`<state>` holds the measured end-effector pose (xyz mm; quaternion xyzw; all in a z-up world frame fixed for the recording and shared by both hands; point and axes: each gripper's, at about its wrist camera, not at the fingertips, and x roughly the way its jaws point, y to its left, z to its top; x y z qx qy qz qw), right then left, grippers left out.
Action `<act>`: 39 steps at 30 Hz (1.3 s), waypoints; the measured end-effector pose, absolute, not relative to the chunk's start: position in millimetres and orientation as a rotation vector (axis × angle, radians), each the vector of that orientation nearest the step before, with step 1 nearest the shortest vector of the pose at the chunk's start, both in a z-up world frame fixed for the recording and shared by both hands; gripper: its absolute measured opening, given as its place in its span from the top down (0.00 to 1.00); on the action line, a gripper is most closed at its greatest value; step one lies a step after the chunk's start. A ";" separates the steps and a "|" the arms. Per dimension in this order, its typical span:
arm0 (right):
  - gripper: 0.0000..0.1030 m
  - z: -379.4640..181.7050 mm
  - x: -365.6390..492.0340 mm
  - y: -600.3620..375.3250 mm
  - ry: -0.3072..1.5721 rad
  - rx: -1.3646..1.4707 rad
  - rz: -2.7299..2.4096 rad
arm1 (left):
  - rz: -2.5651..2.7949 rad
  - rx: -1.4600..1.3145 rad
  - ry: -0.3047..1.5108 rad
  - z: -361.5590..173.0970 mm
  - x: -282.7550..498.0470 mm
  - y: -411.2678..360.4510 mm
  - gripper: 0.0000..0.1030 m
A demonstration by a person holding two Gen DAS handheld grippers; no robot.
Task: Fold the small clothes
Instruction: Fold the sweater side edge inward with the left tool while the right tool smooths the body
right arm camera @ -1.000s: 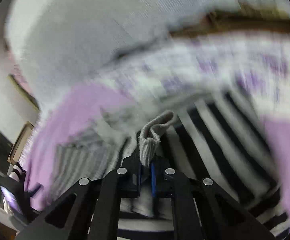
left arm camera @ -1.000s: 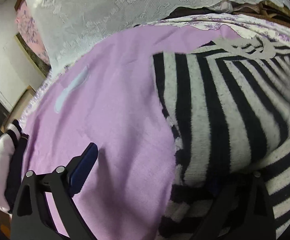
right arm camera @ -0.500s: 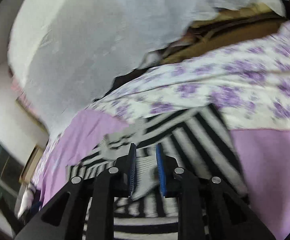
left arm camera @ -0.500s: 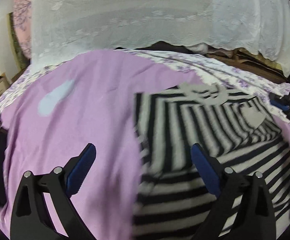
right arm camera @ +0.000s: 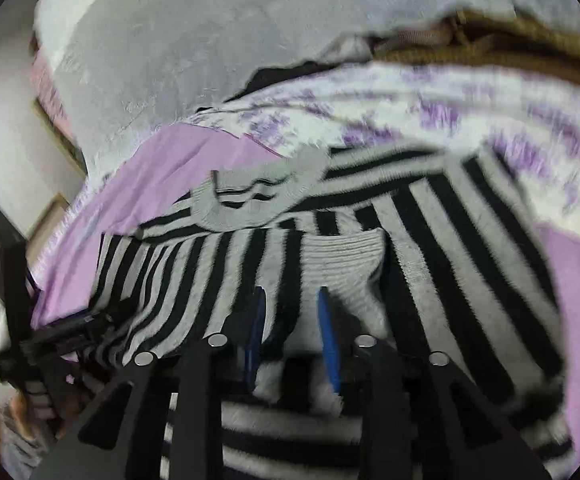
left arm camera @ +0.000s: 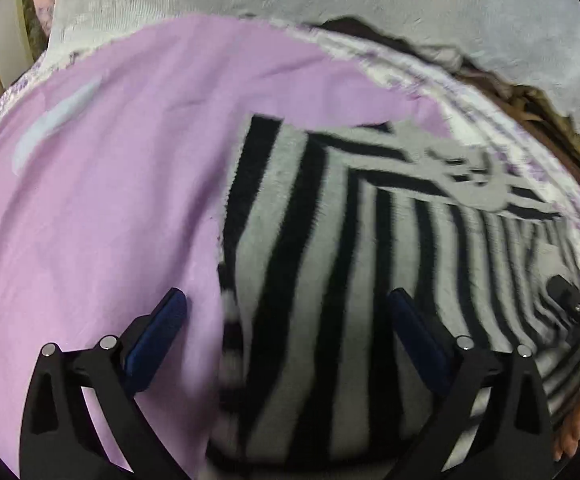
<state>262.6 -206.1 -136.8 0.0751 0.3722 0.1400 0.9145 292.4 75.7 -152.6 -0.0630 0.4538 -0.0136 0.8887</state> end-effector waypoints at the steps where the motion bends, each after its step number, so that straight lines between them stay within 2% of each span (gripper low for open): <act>1: 0.71 -130.8 255.0 -196.6 0.746 0.110 0.302 | -0.043 -0.113 0.917 -146.7 285.3 75.2 0.05; 4: 0.66 -138.4 249.5 -176.4 0.790 0.010 0.305 | -0.037 -0.015 0.866 -138.7 267.0 61.9 0.05; 7: 0.63 -159.9 249.9 -167.1 0.836 -0.053 0.292 | -0.018 0.089 0.960 -167.6 273.8 43.1 0.04; 12: 0.63 -144.7 239.2 -170.6 0.837 -0.043 0.299 | -0.032 0.047 0.935 -150.1 270.0 48.1 0.04; 17: 0.61 -116.2 273.9 -147.3 0.794 -0.052 0.320 | 0.022 0.059 0.874 -122.9 290.9 47.3 0.04; 20: 0.61 -131.4 310.7 -136.5 0.876 -0.002 0.312 | 0.043 0.038 0.910 -128.3 322.8 50.4 0.04; 22: 0.60 -161.1 329.4 -134.7 0.922 0.006 0.305 | 0.069 0.034 0.975 -153.4 343.1 51.6 0.04; 24: 0.60 -163.2 325.2 -135.1 0.868 0.001 0.316 | 0.048 -0.044 0.996 -173.2 350.3 60.1 0.04; 29: 0.60 -148.7 304.6 -146.7 0.840 0.035 0.316 | -0.014 -0.111 0.956 -154.7 330.1 71.0 0.05; 32: 0.50 -139.2 277.5 -150.7 0.824 -0.026 0.343 | -0.077 -0.089 0.899 -137.5 300.3 65.2 0.05; 34: 0.45 -153.1 272.5 -158.3 0.877 -0.060 0.340 | -0.064 -0.024 0.927 -143.3 292.5 54.1 0.05; 36: 0.45 -160.9 271.4 -167.6 0.858 -0.014 0.372 | -0.039 0.030 0.995 -166.4 298.5 46.5 0.04; 39: 0.45 -150.3 261.5 -172.0 0.830 0.015 0.360 | -0.044 -0.021 0.984 -160.4 294.2 54.2 0.04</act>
